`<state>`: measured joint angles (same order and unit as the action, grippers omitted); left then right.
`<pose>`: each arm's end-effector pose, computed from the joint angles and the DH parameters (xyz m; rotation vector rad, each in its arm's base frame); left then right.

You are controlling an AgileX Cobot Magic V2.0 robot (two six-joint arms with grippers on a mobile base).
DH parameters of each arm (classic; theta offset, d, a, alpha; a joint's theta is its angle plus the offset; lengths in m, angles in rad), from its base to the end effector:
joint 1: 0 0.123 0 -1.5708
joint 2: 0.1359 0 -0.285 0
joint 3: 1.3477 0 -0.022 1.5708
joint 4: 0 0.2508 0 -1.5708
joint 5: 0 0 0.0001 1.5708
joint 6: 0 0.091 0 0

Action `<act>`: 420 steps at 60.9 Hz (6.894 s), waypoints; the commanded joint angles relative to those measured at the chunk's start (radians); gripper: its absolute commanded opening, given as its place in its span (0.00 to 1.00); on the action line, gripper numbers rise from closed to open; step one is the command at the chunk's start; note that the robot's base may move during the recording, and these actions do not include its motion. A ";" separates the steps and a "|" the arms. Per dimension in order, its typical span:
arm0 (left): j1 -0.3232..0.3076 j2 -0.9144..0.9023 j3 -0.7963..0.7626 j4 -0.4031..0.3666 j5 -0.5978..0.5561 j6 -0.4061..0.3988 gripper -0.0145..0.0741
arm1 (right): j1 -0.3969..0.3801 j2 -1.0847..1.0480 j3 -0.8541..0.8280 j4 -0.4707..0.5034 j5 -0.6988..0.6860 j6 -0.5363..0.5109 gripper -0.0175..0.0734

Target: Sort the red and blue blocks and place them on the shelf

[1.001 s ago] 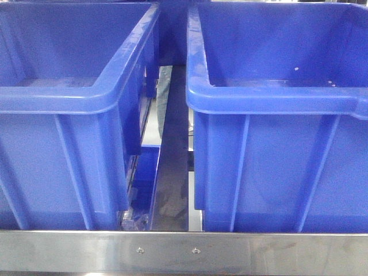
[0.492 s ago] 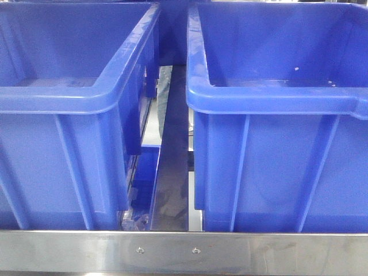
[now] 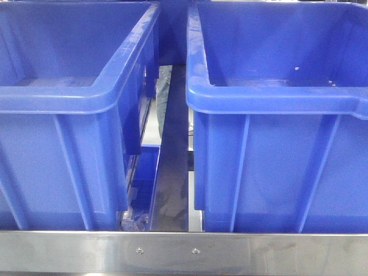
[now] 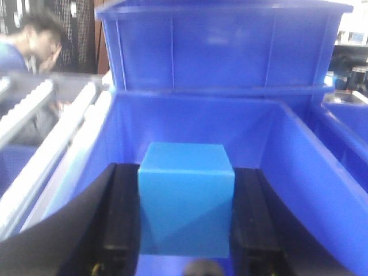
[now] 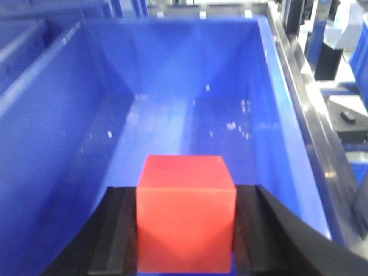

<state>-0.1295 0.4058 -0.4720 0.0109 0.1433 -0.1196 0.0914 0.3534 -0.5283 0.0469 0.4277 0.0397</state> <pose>0.0905 -0.0116 0.3308 0.0149 1.5636 -0.1866 0.0742 0.0086 0.3281 -0.0222 1.7380 0.1446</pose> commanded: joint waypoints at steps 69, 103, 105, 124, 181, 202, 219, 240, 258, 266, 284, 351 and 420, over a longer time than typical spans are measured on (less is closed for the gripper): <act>-0.305 0.600 -0.139 -0.011 -0.299 -0.002 0.81 | 0.192 0.600 -0.160 0.081 -0.362 -0.084 0.69; -0.305 0.598 -0.139 -0.011 -0.300 -0.002 0.84 | 0.192 0.600 -0.160 0.081 -0.326 -0.084 0.87; -0.305 0.595 -0.139 -0.011 -0.300 -0.002 0.81 | 0.192 0.600 -0.160 0.081 -0.326 -0.084 0.87; -0.305 0.541 -0.140 -0.011 -0.303 -0.002 0.29 | 0.191 0.576 -0.160 0.081 -0.324 -0.084 0.70; -0.035 0.117 -0.034 -0.011 -0.172 -0.002 0.31 | 0.048 0.041 0.004 0.064 -0.240 -0.084 0.25; -0.030 -0.128 0.064 -0.011 -0.027 -0.002 0.31 | 0.048 -0.125 0.048 0.073 -0.116 -0.046 0.25; -0.030 -0.206 0.077 -0.011 -0.022 -0.002 0.30 | 0.048 -0.133 0.048 0.075 -0.110 -0.046 0.25; -0.030 -0.206 0.079 -0.011 -0.022 -0.002 0.30 | 0.048 -0.133 0.048 0.075 -0.108 -0.046 0.25; -0.030 -0.206 0.079 -0.011 -0.022 -0.002 0.30 | 0.047 -0.239 0.122 0.070 -0.111 -0.046 0.25; -0.030 -0.206 0.079 -0.011 -0.022 -0.002 0.30 | 0.046 -0.357 0.204 0.044 -0.146 -0.046 0.25; -0.030 -0.206 0.079 -0.011 -0.022 -0.002 0.30 | -0.027 -0.378 0.407 -0.065 -0.514 -0.047 0.25; -0.030 -0.206 0.079 -0.011 -0.022 -0.002 0.30 | -0.071 -0.384 0.537 -0.019 -0.595 -0.047 0.25; 0.043 -0.365 0.463 -0.130 -0.299 0.142 0.30 | -0.070 -0.385 0.537 -0.019 -0.595 -0.047 0.25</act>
<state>-0.0878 0.0571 -0.0185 -0.1068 -0.0380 0.0160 0.0264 -0.0119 0.0296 0.0287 -0.0888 0.0000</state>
